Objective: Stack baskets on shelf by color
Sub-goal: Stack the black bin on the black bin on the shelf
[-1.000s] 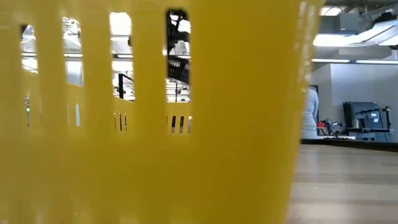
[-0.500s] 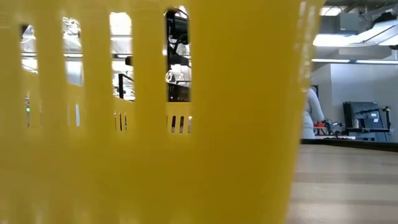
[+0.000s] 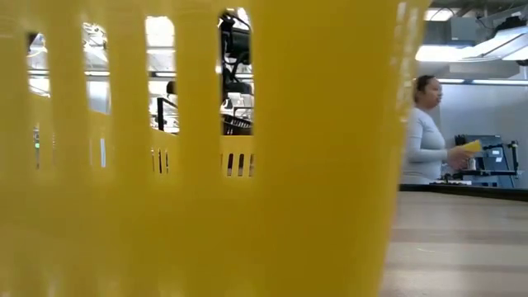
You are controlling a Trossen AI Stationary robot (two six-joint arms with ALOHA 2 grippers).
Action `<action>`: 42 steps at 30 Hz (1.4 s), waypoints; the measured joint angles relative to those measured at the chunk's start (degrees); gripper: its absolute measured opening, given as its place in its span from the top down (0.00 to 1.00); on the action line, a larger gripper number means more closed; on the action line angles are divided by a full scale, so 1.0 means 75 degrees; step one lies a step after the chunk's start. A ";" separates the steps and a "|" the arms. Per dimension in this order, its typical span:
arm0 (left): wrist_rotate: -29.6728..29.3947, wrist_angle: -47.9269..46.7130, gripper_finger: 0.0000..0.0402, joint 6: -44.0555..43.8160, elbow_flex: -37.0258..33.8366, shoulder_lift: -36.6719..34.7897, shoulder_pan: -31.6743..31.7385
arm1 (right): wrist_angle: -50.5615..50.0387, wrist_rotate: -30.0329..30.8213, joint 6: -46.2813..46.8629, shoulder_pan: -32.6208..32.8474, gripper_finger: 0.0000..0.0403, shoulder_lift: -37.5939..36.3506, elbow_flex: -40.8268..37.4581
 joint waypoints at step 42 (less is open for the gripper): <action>-0.0592 -0.0076 0.77 -0.0187 0.0000 0.0000 -0.0309 | 0.0000 0.0000 -0.0507 0.0000 0.99 0.0001 0.0000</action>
